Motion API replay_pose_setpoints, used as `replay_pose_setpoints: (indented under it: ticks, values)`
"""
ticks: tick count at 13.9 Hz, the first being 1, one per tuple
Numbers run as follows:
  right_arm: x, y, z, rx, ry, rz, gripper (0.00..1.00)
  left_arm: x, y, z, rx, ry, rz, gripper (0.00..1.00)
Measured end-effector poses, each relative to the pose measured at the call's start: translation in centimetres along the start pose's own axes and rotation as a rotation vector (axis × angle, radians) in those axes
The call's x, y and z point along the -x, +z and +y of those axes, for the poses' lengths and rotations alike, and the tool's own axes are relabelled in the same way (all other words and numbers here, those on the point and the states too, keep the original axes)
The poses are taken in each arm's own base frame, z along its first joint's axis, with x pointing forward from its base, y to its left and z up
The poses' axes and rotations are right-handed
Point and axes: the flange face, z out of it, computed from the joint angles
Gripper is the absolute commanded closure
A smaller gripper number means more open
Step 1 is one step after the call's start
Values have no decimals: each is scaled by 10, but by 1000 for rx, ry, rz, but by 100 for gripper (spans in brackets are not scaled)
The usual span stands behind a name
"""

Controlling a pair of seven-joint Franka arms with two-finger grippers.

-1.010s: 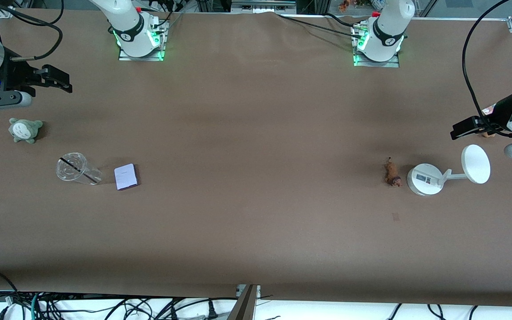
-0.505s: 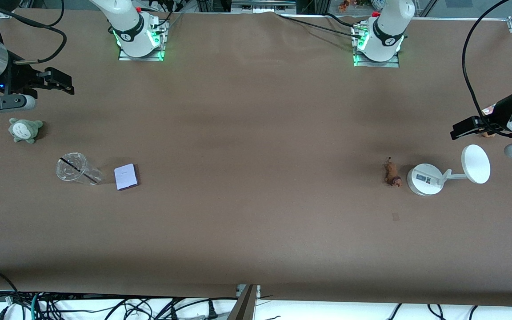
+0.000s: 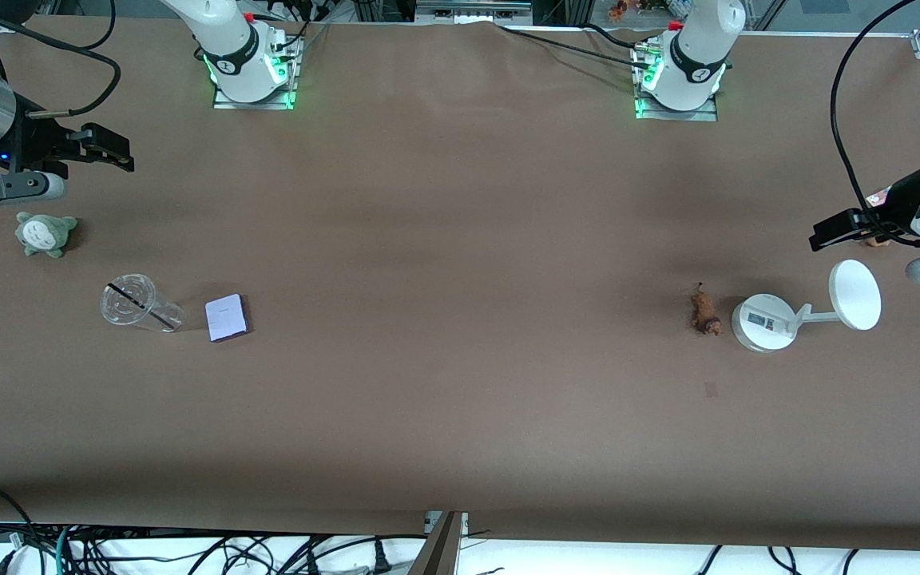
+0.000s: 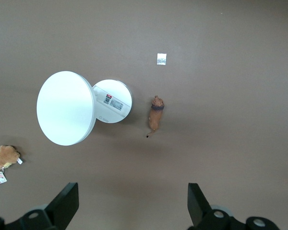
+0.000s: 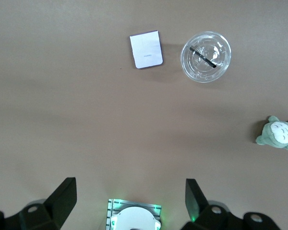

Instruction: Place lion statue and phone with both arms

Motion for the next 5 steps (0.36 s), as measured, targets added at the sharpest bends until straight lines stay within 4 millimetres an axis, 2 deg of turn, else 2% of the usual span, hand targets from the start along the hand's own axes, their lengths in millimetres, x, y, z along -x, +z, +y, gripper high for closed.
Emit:
replay_pose_setpoints:
  ticks: [5]
  values:
    - [0, -17, 0, 3, 2, 36, 0, 0, 0, 0, 0, 0, 0, 0]
